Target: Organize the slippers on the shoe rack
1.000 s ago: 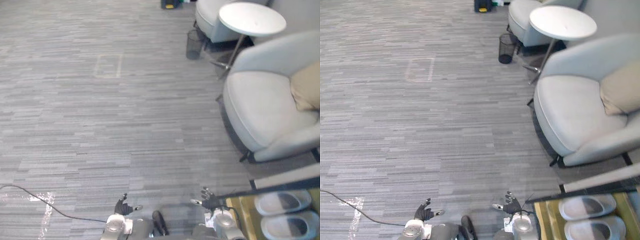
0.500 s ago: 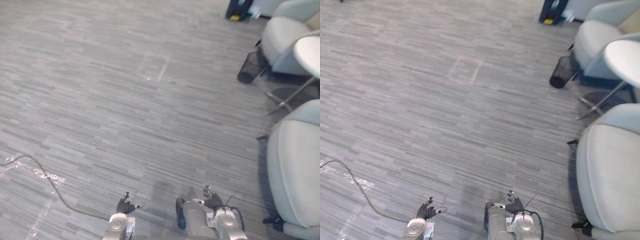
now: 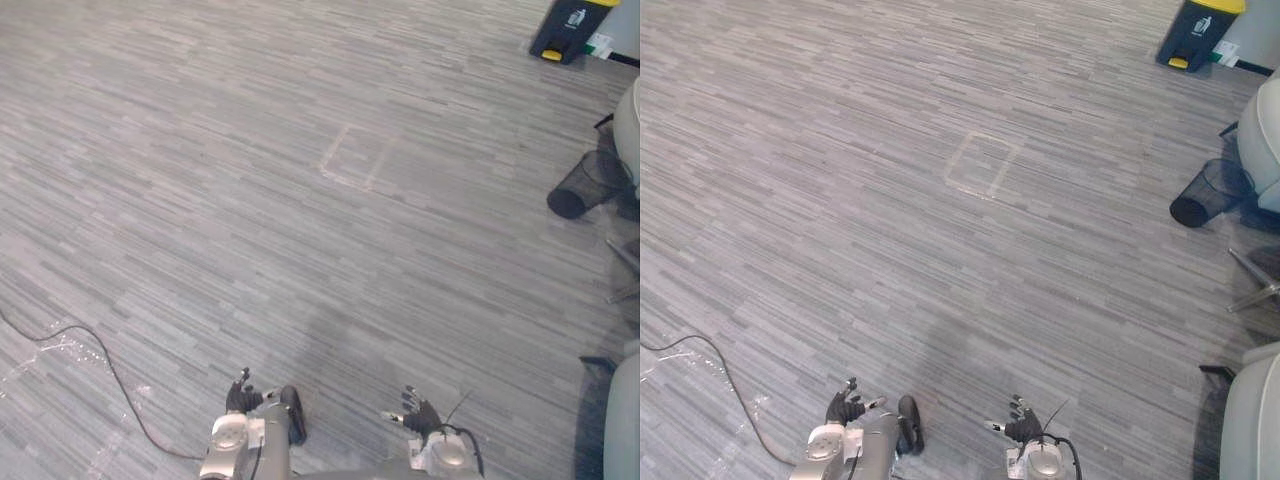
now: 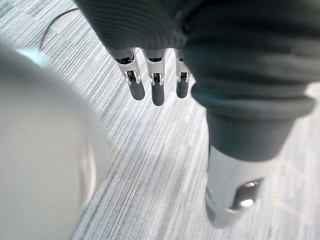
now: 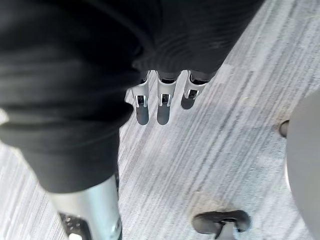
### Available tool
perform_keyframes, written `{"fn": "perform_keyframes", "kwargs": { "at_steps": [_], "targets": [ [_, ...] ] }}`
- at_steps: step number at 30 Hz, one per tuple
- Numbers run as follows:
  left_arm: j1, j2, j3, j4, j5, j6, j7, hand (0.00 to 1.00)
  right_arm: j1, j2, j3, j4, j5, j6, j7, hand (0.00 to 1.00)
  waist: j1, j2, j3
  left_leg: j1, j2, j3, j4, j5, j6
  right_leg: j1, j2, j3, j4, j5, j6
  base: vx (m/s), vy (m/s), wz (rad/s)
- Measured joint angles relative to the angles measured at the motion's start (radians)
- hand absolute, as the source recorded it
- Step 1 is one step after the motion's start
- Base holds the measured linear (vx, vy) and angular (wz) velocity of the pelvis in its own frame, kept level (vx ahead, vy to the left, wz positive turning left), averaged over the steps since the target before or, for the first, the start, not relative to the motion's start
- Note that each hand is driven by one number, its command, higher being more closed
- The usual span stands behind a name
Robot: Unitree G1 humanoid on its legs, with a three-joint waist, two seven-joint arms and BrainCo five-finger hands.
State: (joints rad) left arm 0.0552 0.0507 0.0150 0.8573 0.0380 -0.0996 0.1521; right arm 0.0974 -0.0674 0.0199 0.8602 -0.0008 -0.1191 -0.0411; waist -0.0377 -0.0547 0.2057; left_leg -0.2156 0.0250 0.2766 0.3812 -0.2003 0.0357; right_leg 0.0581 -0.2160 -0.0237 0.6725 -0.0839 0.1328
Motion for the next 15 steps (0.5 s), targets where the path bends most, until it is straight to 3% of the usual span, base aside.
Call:
{"fn": "perform_keyframes", "kwargs": {
  "at_steps": [1, 3, 4, 6, 7, 9, 10, 11, 12, 13, 15],
  "targets": [
    [0.004, 0.005, -0.018, 0.005, 0.001, 0.001, -0.001, 0.0, -0.006, 0.005, -0.005, 0.002, 0.001, -0.001, 0.002, 0.0, -0.007, -0.009, 0.008, 0.08, -0.02, -0.005, -0.04, -0.014, 0.009, -0.071, -0.022, 0.004, 0.195, 0.025, 0.004, 0.6, 0.214, 0.1],
    [0.009, 0.018, -0.041, 0.022, 0.002, 0.002, -0.001, 0.0, -0.014, 0.009, -0.006, -0.002, 0.001, -0.009, 0.002, 0.0, -0.022, -0.005, 0.009, 0.195, -0.03, -0.014, -0.101, -0.025, 0.014, -0.166, -0.025, -0.031, 0.374, -0.061, -0.049, 0.59, 0.144, 0.08],
    [0.004, 0.018, -0.045, 0.025, 0.01, 0.001, -0.001, 0.0, -0.015, -0.001, -0.005, -0.013, 0.001, -0.012, 0.003, 0.0, -0.028, 0.015, 0.018, 0.291, -0.022, -0.016, -0.167, -0.025, 0.013, -0.227, 0.003, -0.084, 0.382, -0.126, -0.086, 0.59, 0.102, 0.04],
    [-0.006, 0.023, -0.045, 0.033, 0.011, 0.0, 0.0, 0.0, -0.022, -0.009, -0.006, -0.02, 0.002, -0.022, 0.003, 0.0, -0.036, 0.027, 0.022, 0.372, 0.005, -0.02, -0.216, -0.025, 0.013, -0.317, 0.064, -0.152, 0.244, -0.193, -0.114, 0.6, 0.011, 0.16],
    [-0.011, 0.026, -0.045, 0.038, 0.011, -0.001, -0.001, 0.0, -0.027, -0.008, -0.006, -0.02, 0.003, -0.024, 0.003, 0.0, -0.042, 0.027, 0.022, 0.386, 0.012, -0.021, -0.223, -0.025, 0.013, -0.342, 0.082, -0.171, 0.174, -0.196, -0.116, 0.63, -0.061, 0.37],
    [-0.02, 0.03, -0.045, 0.042, 0.021, 0.0, -0.003, 0.0, -0.042, -0.008, -0.008, -0.021, 0.004, -0.03, 0.003, 0.0, -0.068, 0.021, 0.024, 0.435, 0.021, -0.034, -0.256, -0.026, 0.012, -0.402, 0.123, -0.191, -0.146, -0.129, -0.126, 0.48, -0.107, 0.53],
    [-0.022, 0.028, -0.045, 0.042, 0.027, -0.001, -0.003, 0.0, -0.044, -0.008, -0.008, -0.021, 0.004, -0.029, 0.002, 0.0, -0.082, 0.014, 0.019, 0.472, 0.014, -0.039, -0.283, -0.04, -0.012, -0.405, 0.133, -0.185, -0.397, -0.013, -0.117, 0.55, -0.186, 0.6],
    [-0.023, 0.031, -0.045, 0.042, 0.037, -0.002, -0.003, 0.0, -0.043, -0.009, -0.008, -0.02, 0.007, -0.029, 0.003, 0.0, -0.087, 0.002, 0.014, 0.498, 0.001, -0.046, -0.296, -0.06, -0.045, -0.403, 0.133, -0.182, -0.483, 0.108, -0.109, 0.56, -0.193, 0.53],
    [-0.03, 0.023, -0.048, 0.054, 0.041, -0.002, -0.004, 0.0, -0.047, -0.015, -0.017, -0.017, 0.009, -0.029, 0.002, 0.0, -0.092, 0.014, 0.017, 0.531, 0.014, -0.06, -0.311, -0.075, -0.07, -0.394, 0.14, -0.181, -0.468, 0.215, -0.169, 0.69, -0.215, 0.1],
    [-0.035, 0.002, -0.046, 0.078, 0.041, -0.002, -0.005, 0.0, -0.068, -0.02, -0.024, -0.015, 0.01, -0.024, 0.001, 0.0, -0.08, 0.066, 0.021, 0.549, 0.051, -0.063, -0.321, -0.06, -0.093, -0.413, 0.173, -0.181, -0.389, 0.143, -0.193, 0.59, -0.179, -0.09],
    [-0.037, -0.005, -0.044, 0.081, 0.041, -0.002, -0.008, 0.0, -0.067, -0.01, -0.057, -0.025, 0.013, -0.024, 0.001, 0.0, -0.084, 0.073, 0.026, 0.572, 0.061, -0.07, -0.3, -0.006, -0.13, -0.424, 0.171, -0.187, -0.275, 0.054, -0.213, 0.56, -0.223, -0.01]
  ]
}}
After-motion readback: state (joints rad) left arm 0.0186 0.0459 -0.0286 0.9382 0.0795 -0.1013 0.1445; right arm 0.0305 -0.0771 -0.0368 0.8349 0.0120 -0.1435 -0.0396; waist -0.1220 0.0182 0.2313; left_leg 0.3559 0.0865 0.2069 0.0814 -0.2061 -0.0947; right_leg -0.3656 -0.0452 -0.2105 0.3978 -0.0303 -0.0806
